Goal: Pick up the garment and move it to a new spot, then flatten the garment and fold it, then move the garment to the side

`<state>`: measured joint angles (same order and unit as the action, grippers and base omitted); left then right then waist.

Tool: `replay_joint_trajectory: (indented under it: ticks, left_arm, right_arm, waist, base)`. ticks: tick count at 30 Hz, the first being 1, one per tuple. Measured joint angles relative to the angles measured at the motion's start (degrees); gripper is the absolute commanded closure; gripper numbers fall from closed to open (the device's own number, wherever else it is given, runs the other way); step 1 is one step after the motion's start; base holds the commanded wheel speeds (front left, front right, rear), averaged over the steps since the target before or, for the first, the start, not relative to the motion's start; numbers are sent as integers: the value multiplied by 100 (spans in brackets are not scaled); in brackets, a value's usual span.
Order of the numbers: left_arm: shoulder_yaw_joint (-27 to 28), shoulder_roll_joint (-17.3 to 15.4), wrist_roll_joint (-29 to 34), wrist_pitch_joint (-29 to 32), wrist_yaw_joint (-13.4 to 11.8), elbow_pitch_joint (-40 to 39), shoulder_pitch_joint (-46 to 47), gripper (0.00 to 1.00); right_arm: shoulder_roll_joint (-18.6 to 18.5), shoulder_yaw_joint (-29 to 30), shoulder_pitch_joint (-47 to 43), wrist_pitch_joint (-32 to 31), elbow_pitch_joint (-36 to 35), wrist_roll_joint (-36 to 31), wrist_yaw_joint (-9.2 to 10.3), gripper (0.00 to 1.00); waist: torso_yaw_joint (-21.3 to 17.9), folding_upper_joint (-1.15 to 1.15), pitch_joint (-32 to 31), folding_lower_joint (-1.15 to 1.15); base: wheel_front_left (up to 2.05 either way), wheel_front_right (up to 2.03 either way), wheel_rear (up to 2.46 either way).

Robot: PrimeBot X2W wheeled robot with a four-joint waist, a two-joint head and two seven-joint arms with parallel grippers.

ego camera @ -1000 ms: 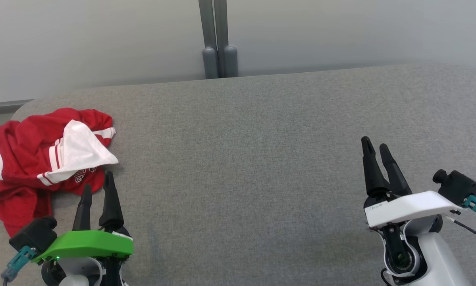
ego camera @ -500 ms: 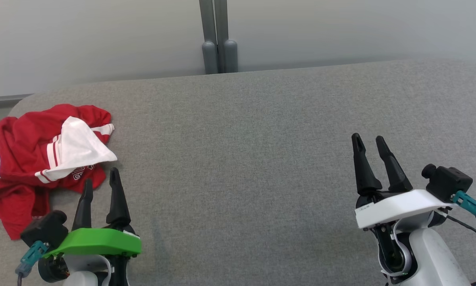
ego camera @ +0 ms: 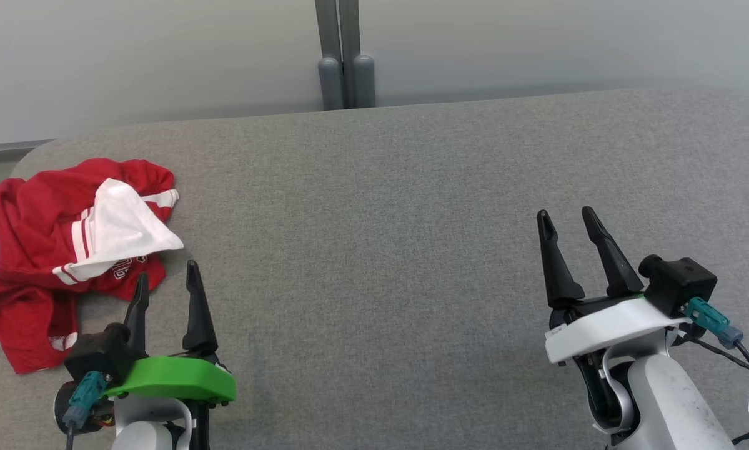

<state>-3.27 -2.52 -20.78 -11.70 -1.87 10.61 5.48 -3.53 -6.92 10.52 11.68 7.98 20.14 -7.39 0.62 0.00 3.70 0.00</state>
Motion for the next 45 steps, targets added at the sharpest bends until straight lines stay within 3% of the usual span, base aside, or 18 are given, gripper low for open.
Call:
replay_joint_trajectory:
  ticks: [13, 24, 45]
  left_arm:
    - [-42, -7, 687, -147, -92, 79, 49, 0]
    - [-75, -12, 1106, -256, 42, -130, 57, 0]
    - [-91, -15, 1304, -345, 137, -33, 58, 0]
  right_arm:
    - [9, 66, 97, 148, 249, -823, -8, 0]
    - [52, 111, 157, 257, 260, -1268, -8, 0]
    - [66, 229, 186, 337, 414, -1369, -9, 0]
  waist:
    - [8, 0, 52, 0]
    - [-13, 0, 92, 0]
    - [-12, 0, 123, 0]
  base:
    - [0, 0, 0]
    - [0, 0, 0]
    - [0, 0, 0]
